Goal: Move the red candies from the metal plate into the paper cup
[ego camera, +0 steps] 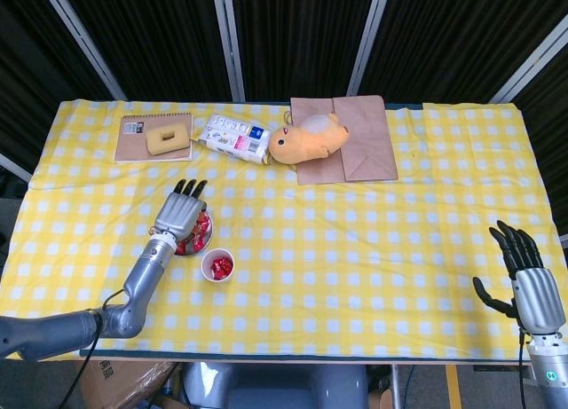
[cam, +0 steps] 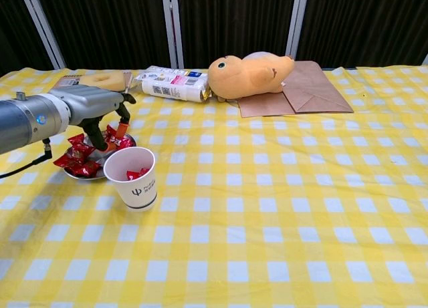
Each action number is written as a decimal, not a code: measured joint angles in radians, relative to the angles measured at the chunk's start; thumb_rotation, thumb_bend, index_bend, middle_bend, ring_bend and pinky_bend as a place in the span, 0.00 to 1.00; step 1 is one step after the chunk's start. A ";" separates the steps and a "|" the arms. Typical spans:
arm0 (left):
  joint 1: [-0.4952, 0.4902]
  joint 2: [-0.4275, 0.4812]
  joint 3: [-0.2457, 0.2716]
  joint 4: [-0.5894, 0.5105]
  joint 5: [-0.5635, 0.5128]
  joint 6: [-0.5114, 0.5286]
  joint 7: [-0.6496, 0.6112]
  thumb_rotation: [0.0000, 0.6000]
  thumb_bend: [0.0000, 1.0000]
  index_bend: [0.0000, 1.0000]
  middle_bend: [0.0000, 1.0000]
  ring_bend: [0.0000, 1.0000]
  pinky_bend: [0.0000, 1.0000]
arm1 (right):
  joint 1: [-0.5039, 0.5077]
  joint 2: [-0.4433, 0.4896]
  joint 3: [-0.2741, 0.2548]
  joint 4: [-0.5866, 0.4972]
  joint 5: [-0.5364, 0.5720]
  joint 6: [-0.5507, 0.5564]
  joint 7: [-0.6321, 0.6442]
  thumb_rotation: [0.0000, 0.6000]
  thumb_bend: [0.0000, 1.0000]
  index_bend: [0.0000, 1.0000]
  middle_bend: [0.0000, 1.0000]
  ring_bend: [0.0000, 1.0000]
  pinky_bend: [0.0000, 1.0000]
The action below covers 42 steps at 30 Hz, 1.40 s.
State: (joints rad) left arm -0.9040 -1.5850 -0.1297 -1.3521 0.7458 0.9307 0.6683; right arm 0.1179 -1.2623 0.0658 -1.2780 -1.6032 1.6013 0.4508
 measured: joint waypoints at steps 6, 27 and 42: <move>0.016 0.071 -0.030 -0.138 0.043 0.049 -0.038 1.00 0.43 0.57 0.00 0.00 0.00 | 0.000 0.000 0.001 0.000 0.002 0.001 0.002 1.00 0.42 0.00 0.00 0.00 0.00; 0.071 0.174 0.058 -0.453 0.208 0.100 -0.045 1.00 0.37 0.54 0.00 0.00 0.00 | 0.001 -0.001 0.001 0.001 -0.002 0.002 0.003 1.00 0.42 0.00 0.00 0.00 0.00; 0.073 0.165 0.048 -0.452 0.212 0.105 -0.064 1.00 0.25 0.45 0.00 0.00 0.00 | 0.001 -0.001 -0.001 0.000 -0.002 0.000 0.004 1.00 0.42 0.00 0.00 0.00 0.00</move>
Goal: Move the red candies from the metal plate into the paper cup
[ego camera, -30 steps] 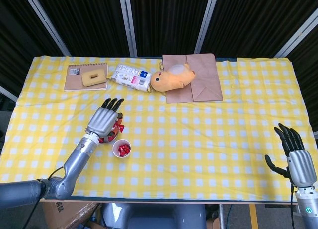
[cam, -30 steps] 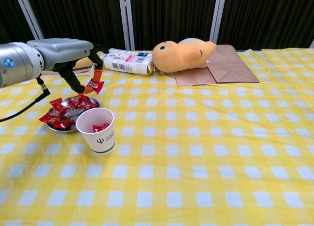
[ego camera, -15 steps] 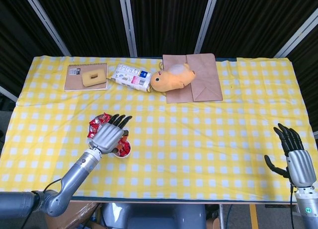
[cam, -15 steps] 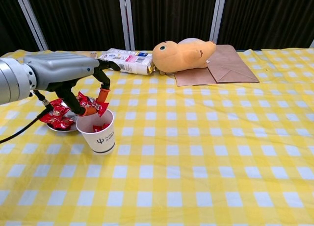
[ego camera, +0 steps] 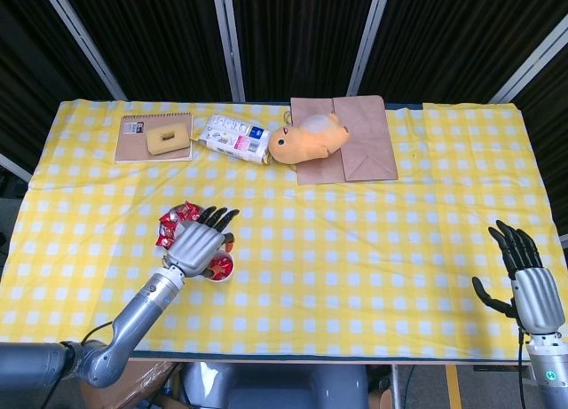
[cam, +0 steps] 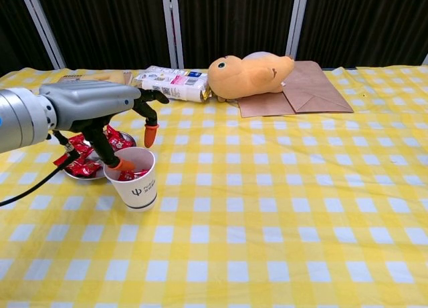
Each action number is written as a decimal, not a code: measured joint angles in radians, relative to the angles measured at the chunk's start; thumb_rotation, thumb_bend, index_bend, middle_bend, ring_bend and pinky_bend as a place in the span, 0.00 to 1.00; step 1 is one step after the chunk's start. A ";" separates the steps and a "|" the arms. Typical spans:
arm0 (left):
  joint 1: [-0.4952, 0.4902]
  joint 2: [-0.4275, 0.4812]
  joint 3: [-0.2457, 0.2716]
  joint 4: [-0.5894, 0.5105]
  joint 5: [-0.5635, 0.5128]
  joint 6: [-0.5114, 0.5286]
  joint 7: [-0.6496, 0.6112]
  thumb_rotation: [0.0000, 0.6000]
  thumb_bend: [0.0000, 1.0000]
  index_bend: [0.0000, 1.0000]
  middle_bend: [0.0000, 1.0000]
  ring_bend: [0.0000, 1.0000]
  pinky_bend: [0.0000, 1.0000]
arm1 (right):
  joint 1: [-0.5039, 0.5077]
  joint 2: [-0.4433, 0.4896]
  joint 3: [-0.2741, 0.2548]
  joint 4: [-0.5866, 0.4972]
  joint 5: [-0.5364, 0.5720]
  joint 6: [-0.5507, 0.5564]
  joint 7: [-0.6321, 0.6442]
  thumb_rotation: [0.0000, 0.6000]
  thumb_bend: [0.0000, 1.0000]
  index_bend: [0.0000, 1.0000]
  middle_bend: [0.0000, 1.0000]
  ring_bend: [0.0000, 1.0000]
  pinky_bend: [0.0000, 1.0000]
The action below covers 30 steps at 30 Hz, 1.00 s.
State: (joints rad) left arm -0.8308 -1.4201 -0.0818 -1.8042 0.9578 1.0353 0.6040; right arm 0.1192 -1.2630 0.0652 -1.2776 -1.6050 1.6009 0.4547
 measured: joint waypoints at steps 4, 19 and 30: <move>0.005 0.036 -0.018 -0.008 0.001 0.018 -0.011 1.00 0.23 0.45 0.00 0.00 0.00 | 0.000 0.000 0.000 0.001 -0.001 0.001 -0.001 1.00 0.42 0.00 0.00 0.00 0.00; 0.019 0.078 -0.004 0.122 -0.096 -0.019 0.005 1.00 0.21 0.45 0.00 0.00 0.00 | 0.000 -0.002 -0.001 0.003 -0.003 0.002 -0.006 1.00 0.42 0.00 0.00 0.00 0.00; 0.008 0.005 0.031 0.333 -0.028 -0.147 -0.077 1.00 0.21 0.45 0.00 0.00 0.00 | 0.001 -0.002 -0.001 0.004 -0.001 -0.001 -0.002 1.00 0.42 0.00 0.00 0.00 0.00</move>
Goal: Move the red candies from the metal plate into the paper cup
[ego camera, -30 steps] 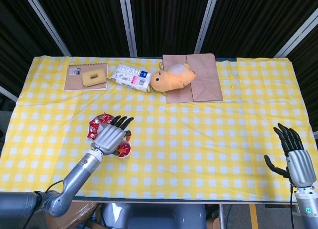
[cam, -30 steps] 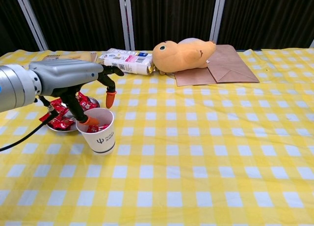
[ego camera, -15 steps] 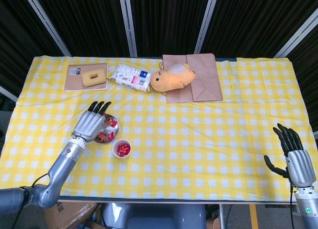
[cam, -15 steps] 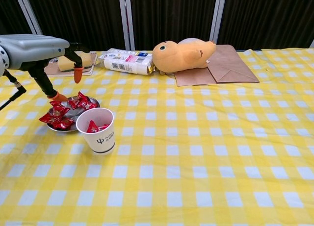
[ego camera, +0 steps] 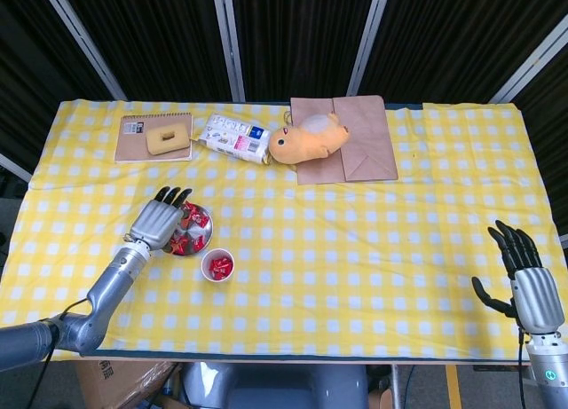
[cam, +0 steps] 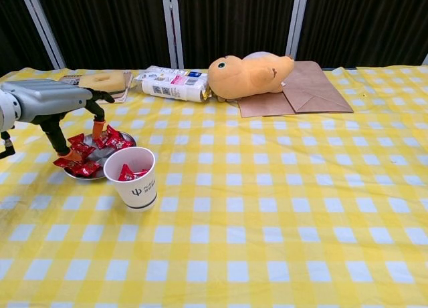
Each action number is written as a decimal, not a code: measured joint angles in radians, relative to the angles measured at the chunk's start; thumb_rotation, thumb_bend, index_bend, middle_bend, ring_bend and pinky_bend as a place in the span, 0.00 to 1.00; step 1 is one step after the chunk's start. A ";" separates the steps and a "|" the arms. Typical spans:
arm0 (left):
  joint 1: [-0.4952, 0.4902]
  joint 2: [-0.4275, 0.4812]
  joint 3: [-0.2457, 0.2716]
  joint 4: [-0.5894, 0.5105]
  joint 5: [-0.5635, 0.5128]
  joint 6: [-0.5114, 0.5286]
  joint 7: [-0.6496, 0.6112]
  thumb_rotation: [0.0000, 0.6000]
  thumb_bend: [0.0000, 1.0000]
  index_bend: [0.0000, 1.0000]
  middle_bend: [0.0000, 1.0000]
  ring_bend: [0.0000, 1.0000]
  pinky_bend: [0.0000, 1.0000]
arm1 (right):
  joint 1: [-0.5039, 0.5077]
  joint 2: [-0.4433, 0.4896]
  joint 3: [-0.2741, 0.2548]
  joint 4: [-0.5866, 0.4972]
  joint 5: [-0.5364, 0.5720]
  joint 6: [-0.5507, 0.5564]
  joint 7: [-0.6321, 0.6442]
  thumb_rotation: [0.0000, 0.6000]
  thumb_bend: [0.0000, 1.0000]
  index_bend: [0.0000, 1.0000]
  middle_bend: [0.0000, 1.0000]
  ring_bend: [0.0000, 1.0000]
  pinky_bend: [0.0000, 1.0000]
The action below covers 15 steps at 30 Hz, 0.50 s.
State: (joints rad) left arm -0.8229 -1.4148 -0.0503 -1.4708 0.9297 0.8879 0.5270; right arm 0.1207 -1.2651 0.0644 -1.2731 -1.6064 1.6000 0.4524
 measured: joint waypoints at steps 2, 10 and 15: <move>-0.004 -0.017 0.001 0.026 0.005 -0.015 -0.007 1.00 0.21 0.45 0.00 0.00 0.00 | 0.000 -0.001 0.000 0.001 0.000 0.000 0.000 1.00 0.42 0.00 0.00 0.00 0.00; -0.021 -0.082 0.000 0.090 0.021 -0.053 -0.021 1.00 0.21 0.44 0.00 0.00 0.00 | 0.000 0.001 0.001 0.000 0.003 -0.002 0.005 1.00 0.42 0.00 0.00 0.00 0.00; -0.032 -0.105 -0.004 0.107 0.017 -0.065 -0.013 1.00 0.21 0.44 0.00 0.00 0.00 | 0.000 0.002 0.001 -0.002 0.004 -0.003 0.007 1.00 0.42 0.00 0.00 0.00 0.00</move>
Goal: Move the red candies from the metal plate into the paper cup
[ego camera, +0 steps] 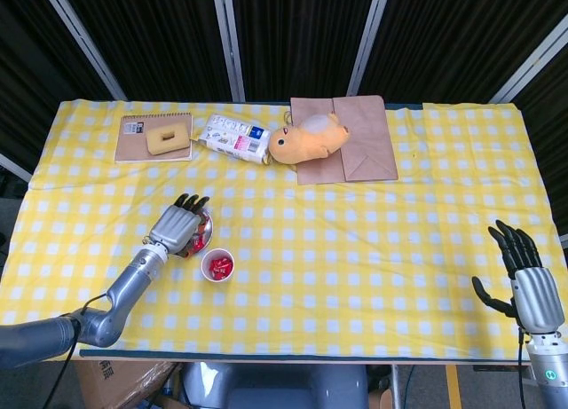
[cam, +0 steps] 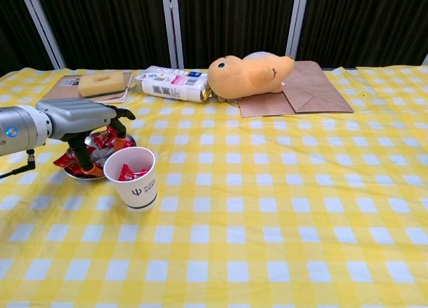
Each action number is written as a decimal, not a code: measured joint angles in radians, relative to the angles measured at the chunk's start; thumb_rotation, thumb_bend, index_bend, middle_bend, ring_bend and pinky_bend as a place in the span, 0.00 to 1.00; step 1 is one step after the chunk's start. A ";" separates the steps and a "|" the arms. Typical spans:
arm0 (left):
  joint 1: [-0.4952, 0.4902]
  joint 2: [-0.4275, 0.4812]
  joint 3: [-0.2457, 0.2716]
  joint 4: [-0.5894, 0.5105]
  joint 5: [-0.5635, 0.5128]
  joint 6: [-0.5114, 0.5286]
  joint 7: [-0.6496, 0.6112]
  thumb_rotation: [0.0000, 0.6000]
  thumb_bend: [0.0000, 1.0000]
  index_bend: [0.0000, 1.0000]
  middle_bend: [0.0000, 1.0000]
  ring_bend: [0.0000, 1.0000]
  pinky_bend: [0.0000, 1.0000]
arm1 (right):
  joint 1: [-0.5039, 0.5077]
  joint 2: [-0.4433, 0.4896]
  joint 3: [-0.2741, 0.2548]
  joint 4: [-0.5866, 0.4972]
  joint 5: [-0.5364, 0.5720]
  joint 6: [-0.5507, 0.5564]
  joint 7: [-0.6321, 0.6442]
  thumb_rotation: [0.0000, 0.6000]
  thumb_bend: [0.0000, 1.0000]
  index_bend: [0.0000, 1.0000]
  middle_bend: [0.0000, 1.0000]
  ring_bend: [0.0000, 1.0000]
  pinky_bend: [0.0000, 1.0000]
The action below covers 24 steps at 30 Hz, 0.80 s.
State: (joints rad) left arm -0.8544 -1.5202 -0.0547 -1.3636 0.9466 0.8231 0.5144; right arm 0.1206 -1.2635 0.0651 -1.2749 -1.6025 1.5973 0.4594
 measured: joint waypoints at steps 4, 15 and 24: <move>-0.007 -0.004 -0.005 0.004 -0.013 -0.006 0.009 1.00 0.23 0.44 0.00 0.00 0.00 | 0.000 0.001 0.000 0.000 0.000 -0.001 0.003 1.00 0.42 0.00 0.00 0.00 0.00; -0.019 -0.021 -0.009 0.018 -0.039 -0.023 0.020 1.00 0.32 0.49 0.00 0.00 0.00 | 0.000 0.000 -0.001 -0.002 -0.001 -0.001 0.002 1.00 0.42 0.00 0.00 0.00 0.00; -0.017 -0.021 -0.005 0.018 -0.051 -0.020 0.023 1.00 0.40 0.56 0.00 0.00 0.00 | 0.000 0.000 -0.001 -0.003 0.000 0.000 0.003 1.00 0.42 0.00 0.00 0.00 0.00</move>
State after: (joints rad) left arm -0.8714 -1.5416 -0.0596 -1.3455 0.8952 0.8032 0.5371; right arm 0.1202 -1.2630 0.0644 -1.2777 -1.6026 1.5969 0.4621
